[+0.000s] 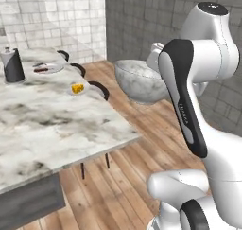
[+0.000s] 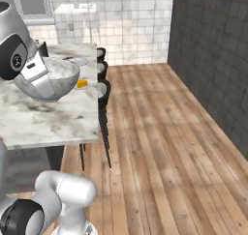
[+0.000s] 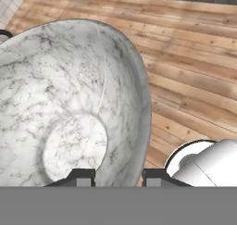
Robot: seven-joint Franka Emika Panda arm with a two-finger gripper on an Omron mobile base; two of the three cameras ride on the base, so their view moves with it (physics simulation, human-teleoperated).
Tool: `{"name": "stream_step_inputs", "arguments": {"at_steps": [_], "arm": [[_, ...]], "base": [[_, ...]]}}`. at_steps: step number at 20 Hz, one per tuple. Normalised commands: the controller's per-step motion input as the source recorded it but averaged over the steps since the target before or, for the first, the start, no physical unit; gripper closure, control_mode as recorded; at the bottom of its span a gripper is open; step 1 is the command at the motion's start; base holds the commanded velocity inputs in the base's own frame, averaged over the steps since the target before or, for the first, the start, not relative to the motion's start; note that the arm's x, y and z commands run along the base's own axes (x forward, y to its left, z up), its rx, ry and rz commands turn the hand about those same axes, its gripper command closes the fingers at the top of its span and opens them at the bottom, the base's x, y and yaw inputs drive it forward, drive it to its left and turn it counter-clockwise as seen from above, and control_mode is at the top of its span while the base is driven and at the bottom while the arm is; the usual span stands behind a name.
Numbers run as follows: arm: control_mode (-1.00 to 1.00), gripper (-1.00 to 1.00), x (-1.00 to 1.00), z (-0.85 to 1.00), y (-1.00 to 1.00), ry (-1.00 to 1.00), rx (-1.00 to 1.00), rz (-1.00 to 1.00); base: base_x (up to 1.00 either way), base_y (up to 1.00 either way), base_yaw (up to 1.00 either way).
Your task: Take the smaller bowl and place it next to the appetizer plate on the dining counter , and place the larger bowl next to the plate with cooked food.
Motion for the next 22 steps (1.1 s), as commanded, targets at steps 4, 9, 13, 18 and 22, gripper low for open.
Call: {"name": "stream_step_inputs", "arguments": {"at_steps": [4, 9, 13, 18, 22], "arm": [[1.00, 1.00, 0.00, 0.00, 0.00, 0.00, 0.00, 0.00], [1.00, 1.00, 0.00, 0.00, 0.00, 0.00, 0.00, 0.00], [1.00, 1.00, 0.00, 0.00, 0.00, 0.00, 0.00, 0.00], [1.00, 1.00, 0.00, 0.00, 0.00, 0.00, 0.00, 0.00], [1.00, 1.00, 0.00, 0.00, 0.00, 0.00, 0.00, 0.00]], "base": [[0.00, -0.94, 0.01], [0.14, -0.83, 0.03], [0.44, -0.62, 0.06], [0.88, -0.23, 0.10], [1.00, -0.21, 0.13]]}}
